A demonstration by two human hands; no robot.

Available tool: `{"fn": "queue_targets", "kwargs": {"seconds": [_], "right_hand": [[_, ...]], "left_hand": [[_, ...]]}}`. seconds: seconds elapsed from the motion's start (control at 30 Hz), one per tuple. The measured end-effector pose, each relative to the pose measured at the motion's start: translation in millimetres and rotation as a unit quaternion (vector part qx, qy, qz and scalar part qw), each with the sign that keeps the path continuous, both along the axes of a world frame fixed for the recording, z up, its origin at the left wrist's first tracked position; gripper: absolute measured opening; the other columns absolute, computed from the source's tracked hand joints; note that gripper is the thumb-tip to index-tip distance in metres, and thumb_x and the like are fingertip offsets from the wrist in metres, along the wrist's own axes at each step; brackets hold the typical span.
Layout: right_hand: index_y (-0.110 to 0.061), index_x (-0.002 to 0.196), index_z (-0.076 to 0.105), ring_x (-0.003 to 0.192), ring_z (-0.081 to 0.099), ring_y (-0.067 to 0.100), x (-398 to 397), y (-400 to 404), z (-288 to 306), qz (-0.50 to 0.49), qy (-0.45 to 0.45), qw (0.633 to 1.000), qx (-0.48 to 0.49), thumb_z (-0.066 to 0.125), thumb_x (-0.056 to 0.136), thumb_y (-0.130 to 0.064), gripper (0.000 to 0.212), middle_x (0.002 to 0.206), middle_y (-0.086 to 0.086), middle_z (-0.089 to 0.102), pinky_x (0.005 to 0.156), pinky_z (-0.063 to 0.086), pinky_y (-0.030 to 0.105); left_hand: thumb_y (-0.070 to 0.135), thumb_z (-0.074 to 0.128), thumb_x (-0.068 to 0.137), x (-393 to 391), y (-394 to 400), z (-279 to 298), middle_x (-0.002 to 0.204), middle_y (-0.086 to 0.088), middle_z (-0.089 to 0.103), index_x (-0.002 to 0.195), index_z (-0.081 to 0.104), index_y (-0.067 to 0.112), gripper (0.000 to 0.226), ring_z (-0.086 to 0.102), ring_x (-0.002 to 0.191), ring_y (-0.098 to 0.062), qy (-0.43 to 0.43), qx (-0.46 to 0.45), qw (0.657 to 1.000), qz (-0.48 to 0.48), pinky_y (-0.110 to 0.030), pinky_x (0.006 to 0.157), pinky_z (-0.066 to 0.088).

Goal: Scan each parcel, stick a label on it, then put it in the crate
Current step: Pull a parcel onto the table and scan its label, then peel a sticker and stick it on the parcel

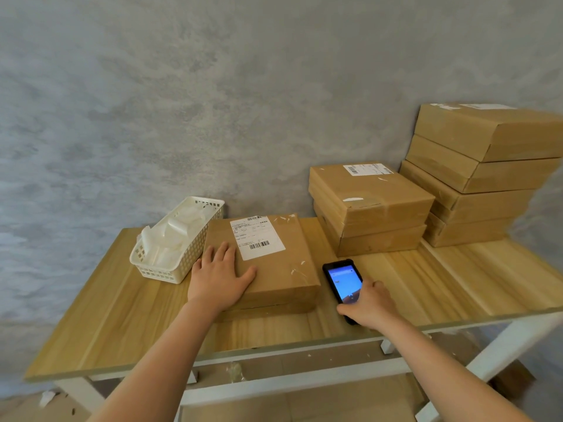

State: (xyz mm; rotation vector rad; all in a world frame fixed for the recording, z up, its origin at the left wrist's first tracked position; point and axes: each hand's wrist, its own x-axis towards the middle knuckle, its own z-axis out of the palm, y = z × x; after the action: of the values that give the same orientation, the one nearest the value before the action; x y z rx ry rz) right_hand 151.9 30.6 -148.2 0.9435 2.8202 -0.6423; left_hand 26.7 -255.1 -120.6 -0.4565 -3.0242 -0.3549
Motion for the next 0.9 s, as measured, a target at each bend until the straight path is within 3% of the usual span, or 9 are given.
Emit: {"fn": "queue_targets", "kwargs": {"seconds": [0.1,0.33,0.47,0.53,0.6,0.67,0.73,0.8,0.9], "right_hand": [[-0.017,0.132,0.042,0.119,0.041,0.023,-1.4,1.8,-2.0,0.007,-0.028,0.999,0.033,0.066,0.07,-0.06,0.079,0.13,0.007,0.041,0.09,0.042,0.031],[-0.016,0.141,0.036,0.126,0.04,0.025,1.8,2.1,0.7,0.012,-0.032,0.999,0.028,0.067,0.073,-0.068,0.091,0.139,0.008,0.04,0.099,0.042,0.034],[-0.016,0.143,0.042,0.126,0.045,0.026,1.4,-12.5,17.5,0.009,0.157,0.987,0.034,0.062,0.089,-0.053,0.069,0.139,0.007,0.049,0.102,0.04,0.037],[-0.018,0.135,0.051,0.123,0.048,0.02,-6.8,-30.6,31.6,0.035,0.268,0.963,-0.002,0.062,0.093,-0.037,0.048,0.132,0.001,0.055,0.101,0.04,0.033],[-0.021,0.129,0.055,0.119,0.048,0.013,-20.3,-55.5,45.9,0.082,0.312,0.946,-0.019,0.062,0.094,-0.03,0.037,0.125,-0.006,0.055,0.099,0.04,0.027],[-0.021,0.127,0.056,0.118,0.047,0.01,-37.7,-82.9,54.4,0.142,0.325,0.935,-0.012,0.06,0.095,-0.029,0.034,0.123,-0.009,0.055,0.101,0.042,0.03],[-0.023,0.131,0.055,0.124,0.045,0.01,-53.9,-108.9,54.6,0.215,0.309,0.926,-0.01,0.057,0.096,-0.034,0.037,0.129,-0.009,0.055,0.106,0.041,0.034],[-0.028,0.139,0.049,0.136,0.038,0.011,-65.6,-131.9,46.7,0.28,0.257,0.925,0.015,0.049,0.097,-0.048,0.046,0.143,-0.01,0.048,0.113,0.035,0.037],[-0.033,0.145,0.041,0.144,0.03,0.014,-73.4,-151.3,29.2,0.303,0.199,0.926,0.109,0.031,0.097,-0.062,0.058,0.154,-0.009,0.038,0.116,0.027,0.038]], "left_hand": [[0.075,0.026,0.089,-0.2,0.3,-0.4,0.165,0.004,0.016,0.157,0.019,0.024,0.085,0.01,0.152,-0.026,-0.002,0.002,1.0,-0.002,-0.048,0.12,0.02],[0.073,0.028,0.09,0.7,-0.8,-2.1,0.163,0.001,0.021,0.155,0.025,0.025,0.08,0.014,0.151,-0.027,0.015,0.012,1.0,-0.005,-0.049,0.121,0.018],[0.064,0.034,0.095,1.8,-4.6,0.8,0.149,0.004,0.044,0.144,0.043,0.027,0.063,0.033,0.142,-0.023,0.026,0.058,0.998,-0.021,-0.049,0.119,0.022],[0.052,0.041,0.098,1.3,-8.6,7.7,0.131,0.005,0.058,0.133,0.054,0.026,0.045,0.052,0.123,-0.017,0.008,0.156,0.987,-0.028,-0.044,0.111,0.036],[0.028,0.047,0.1,4.1,-14.8,18.6,0.111,0.006,0.068,0.121,0.062,0.025,0.026,0.063,0.088,0.001,-0.037,0.329,0.944,-0.011,-0.025,0.082,0.054],[0.007,0.043,0.097,4.4,-26.3,24.1,0.105,0.01,0.069,0.11,0.066,0.025,0.031,0.061,0.076,0.012,-0.042,0.439,0.898,0.003,-0.009,0.061,0.049],[0.0,0.044,0.094,-0.3,-43.8,25.9,0.106,0.014,0.07,0.102,0.067,0.03,0.038,0.06,0.087,0.014,0.0,0.461,0.887,-0.001,-0.002,0.066,0.044],[0.001,0.048,0.094,-9.7,-66.7,26.1,0.107,0.019,0.068,0.101,0.066,0.031,0.036,0.06,0.096,0.009,0.039,0.438,0.898,-0.007,-0.007,0.074,0.045],[0.004,0.054,0.089,-33.1,-107.2,10.4,0.125,0.009,0.06,0.117,0.063,0.024,0.036,0.049,0.122,-0.014,0.093,0.292,0.952,-0.004,-0.034,0.098,0.045]]}}
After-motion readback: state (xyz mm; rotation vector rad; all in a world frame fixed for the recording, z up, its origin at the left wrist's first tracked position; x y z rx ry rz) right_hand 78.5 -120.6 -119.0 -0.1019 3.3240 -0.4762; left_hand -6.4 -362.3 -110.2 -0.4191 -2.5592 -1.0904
